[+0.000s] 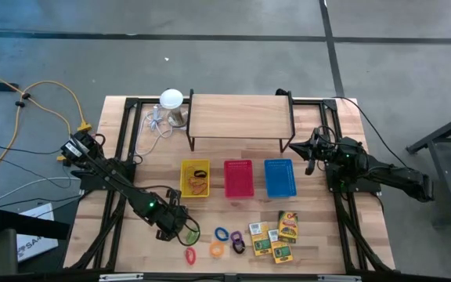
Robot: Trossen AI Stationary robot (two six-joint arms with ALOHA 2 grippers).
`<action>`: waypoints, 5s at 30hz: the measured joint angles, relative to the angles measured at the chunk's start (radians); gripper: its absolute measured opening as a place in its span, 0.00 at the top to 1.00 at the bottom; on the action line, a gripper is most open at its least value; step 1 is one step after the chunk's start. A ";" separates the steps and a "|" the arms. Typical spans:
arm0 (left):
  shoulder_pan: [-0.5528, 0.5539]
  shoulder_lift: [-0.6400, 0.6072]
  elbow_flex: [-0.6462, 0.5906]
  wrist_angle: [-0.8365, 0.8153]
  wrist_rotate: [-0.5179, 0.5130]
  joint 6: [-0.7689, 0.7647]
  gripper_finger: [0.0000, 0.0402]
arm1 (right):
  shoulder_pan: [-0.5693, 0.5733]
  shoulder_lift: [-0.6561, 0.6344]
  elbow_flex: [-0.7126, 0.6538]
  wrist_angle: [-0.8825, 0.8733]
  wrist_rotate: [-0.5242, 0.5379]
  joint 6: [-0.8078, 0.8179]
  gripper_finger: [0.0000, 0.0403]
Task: Pick & Place Office Desk Supplies
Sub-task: Put the green rubber band into the yellow bin, then put the yellow crayola box into the red bin
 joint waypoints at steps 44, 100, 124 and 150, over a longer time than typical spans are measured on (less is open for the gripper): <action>0.137 -0.325 0.000 -0.022 -0.048 0.198 1.00 | 0.000 0.000 0.000 0.000 0.000 0.000 1.00; 0.541 -0.325 0.001 0.013 0.087 0.461 0.91 | 0.000 0.000 0.000 0.000 0.000 0.000 1.00; 0.541 -0.325 0.001 0.008 0.087 0.461 0.87 | 0.000 0.000 0.000 0.000 0.000 0.000 1.00; 0.540 -0.362 0.003 0.069 0.093 0.472 0.87 | 0.000 0.000 0.000 0.000 0.000 0.000 1.00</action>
